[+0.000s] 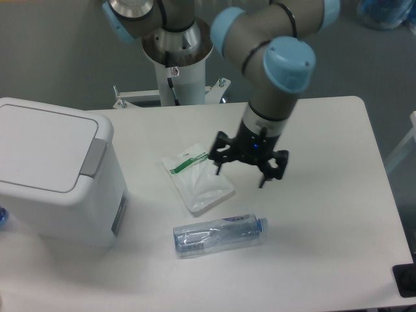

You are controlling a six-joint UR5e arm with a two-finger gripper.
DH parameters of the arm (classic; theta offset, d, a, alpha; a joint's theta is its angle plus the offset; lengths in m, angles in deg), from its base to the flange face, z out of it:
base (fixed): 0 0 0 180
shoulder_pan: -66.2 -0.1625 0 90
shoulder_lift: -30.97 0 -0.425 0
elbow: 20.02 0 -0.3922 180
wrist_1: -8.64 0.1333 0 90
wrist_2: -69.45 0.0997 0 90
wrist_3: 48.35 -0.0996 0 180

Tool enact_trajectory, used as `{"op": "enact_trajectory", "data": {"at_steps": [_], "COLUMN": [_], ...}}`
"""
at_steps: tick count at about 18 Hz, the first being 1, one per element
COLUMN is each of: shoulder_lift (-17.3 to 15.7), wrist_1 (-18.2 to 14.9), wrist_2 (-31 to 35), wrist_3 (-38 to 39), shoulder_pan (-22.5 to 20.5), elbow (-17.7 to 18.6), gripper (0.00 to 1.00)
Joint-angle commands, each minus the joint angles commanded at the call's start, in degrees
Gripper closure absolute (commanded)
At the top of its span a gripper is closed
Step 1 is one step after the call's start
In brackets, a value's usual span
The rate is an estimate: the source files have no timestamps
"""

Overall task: Open the trash can
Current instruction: 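Lower the open gripper onto the lid edge of the trash bin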

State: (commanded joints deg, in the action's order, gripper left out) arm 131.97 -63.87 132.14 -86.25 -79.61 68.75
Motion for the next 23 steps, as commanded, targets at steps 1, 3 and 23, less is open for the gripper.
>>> {"op": "enact_trajectory", "data": {"at_steps": [1, 3, 23], "shoulder_lift": [-0.6, -2.0, -5.7], "wrist_1": [0.1, 0.4, 5.4], "wrist_2": [-2.3, -6.8, -14.0], "wrist_3": [2.2, 5.7, 8.3], "shoulder_pan": [0.0, 0.3, 8.9], "elbow": [0.0, 0.0, 4.1], "gripper": [0.00, 0.00, 0.00]}}
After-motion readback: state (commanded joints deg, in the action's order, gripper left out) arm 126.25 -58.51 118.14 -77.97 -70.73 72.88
